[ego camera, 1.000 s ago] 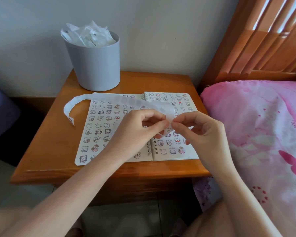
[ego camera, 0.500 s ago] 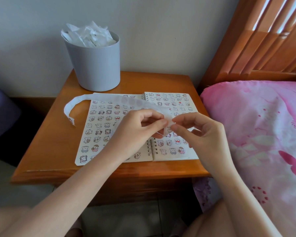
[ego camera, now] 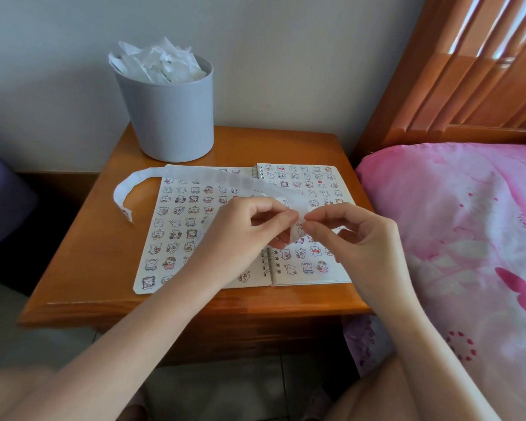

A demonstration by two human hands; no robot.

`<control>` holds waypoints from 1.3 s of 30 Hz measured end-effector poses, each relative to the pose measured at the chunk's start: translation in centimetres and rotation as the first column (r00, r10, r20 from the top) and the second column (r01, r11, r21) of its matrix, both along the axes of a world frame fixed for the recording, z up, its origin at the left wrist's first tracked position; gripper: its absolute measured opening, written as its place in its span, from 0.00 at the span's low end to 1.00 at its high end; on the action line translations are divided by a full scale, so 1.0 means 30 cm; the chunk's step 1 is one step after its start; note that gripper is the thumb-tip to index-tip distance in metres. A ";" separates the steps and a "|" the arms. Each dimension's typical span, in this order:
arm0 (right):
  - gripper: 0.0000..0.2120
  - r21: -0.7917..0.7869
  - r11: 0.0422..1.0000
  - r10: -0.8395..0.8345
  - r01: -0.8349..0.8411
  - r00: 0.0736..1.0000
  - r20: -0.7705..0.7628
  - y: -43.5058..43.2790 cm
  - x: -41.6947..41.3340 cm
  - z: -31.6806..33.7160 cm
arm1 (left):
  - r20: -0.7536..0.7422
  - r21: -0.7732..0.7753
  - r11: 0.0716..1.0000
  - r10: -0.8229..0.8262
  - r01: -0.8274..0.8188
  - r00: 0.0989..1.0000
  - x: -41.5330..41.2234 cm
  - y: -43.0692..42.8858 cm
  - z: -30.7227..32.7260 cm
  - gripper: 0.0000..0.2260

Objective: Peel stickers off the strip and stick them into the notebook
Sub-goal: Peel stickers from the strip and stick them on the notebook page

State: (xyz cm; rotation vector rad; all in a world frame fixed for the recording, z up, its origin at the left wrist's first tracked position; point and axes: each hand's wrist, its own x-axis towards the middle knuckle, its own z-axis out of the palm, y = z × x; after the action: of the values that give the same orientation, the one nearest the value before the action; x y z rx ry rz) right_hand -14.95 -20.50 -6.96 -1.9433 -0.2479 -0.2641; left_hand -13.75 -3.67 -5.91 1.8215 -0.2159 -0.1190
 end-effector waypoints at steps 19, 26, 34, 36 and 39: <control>0.02 -0.082 0.996 -0.018 0.016 1.000 -0.018 0.001 -0.006 0.013 | 0.032 0.041 0.999 0.012 -0.013 0.999 -0.005 -0.006 0.000 0.06; 0.04 -0.181 0.983 -0.010 0.016 0.999 0.035 0.008 -0.013 0.007 | 0.015 0.054 0.998 0.030 -0.031 0.999 -0.003 -0.005 -0.002 0.05; 0.04 -0.178 0.984 -0.003 0.014 0.998 0.062 0.008 -0.029 0.019 | -0.001 0.023 0.998 0.063 -0.063 0.998 0.004 0.000 0.000 0.06; 0.02 -0.125 0.992 -0.001 0.002 1.000 0.009 -0.006 -0.035 0.030 | 0.004 0.033 0.997 0.069 -0.069 0.998 0.005 0.002 -0.001 0.06; 0.02 -0.075 0.997 -0.036 0.028 0.993 -0.108 -0.047 -0.043 0.041 | 0.014 0.049 0.996 0.080 -0.080 0.997 0.003 0.004 0.000 0.06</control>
State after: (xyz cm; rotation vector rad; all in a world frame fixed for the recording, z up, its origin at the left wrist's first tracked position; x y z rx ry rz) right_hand -16.24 -21.90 -5.73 -2.0290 -0.1565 -0.1710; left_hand -13.67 -3.55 -5.92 1.8782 -0.1494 -0.0578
